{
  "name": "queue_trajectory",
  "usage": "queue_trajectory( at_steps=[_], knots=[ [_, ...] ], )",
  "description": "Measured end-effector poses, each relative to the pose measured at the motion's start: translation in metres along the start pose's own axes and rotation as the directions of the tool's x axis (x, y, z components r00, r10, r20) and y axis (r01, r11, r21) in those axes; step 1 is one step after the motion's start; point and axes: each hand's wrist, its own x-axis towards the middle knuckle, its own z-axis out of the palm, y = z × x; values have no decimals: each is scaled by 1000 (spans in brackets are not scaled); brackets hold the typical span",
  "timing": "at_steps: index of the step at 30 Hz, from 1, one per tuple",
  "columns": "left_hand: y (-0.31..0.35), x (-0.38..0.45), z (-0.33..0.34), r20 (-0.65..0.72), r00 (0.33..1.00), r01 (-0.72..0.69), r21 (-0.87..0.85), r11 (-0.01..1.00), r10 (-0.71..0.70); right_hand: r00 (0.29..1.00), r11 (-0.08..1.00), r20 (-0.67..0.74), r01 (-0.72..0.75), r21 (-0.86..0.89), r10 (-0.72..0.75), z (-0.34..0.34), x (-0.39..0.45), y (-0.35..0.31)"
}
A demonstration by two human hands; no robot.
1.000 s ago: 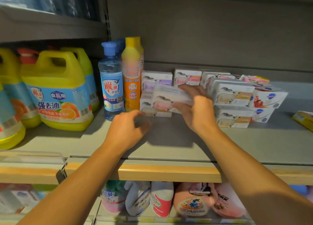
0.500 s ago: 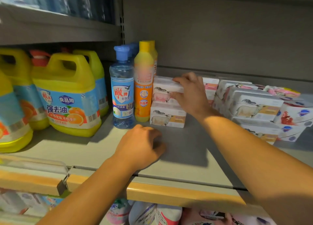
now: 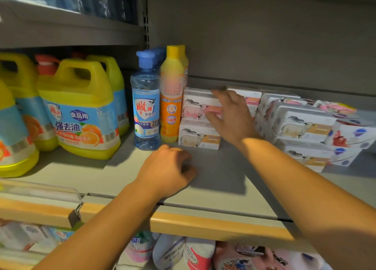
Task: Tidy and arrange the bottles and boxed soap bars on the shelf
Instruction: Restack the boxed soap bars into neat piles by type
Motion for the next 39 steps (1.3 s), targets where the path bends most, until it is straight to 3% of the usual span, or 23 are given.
queue_trajectory(
  at_steps=[4,10,13,18,26,34,39],
  knots=[
    [3,-1,-2,-11,1000,-12,-39,999,12,994,996,-61,-93,-9,92,-36,-51,25],
    [21,7,-6,-81,997,-8,-103,995,0,960,935,-165,-261,-240,226,-101,-81,89],
    [46,29,-11,-145,988,-66,-93,993,52,963,893,-82,-267,-363,255,-113,-70,112],
    [88,80,-22,-239,965,-136,-102,986,108,971,886,23,-208,-413,239,-105,-60,129],
    [132,200,-15,-154,979,-132,-2,991,130,977,891,-29,-203,-406,210,-94,-64,137],
    [128,284,20,55,998,4,115,993,-11,977,916,-84,-214,-340,197,-87,-64,145],
    [127,290,27,-9,1000,25,269,963,-23,977,920,-102,-210,-331,186,-86,-65,147]
  ],
)
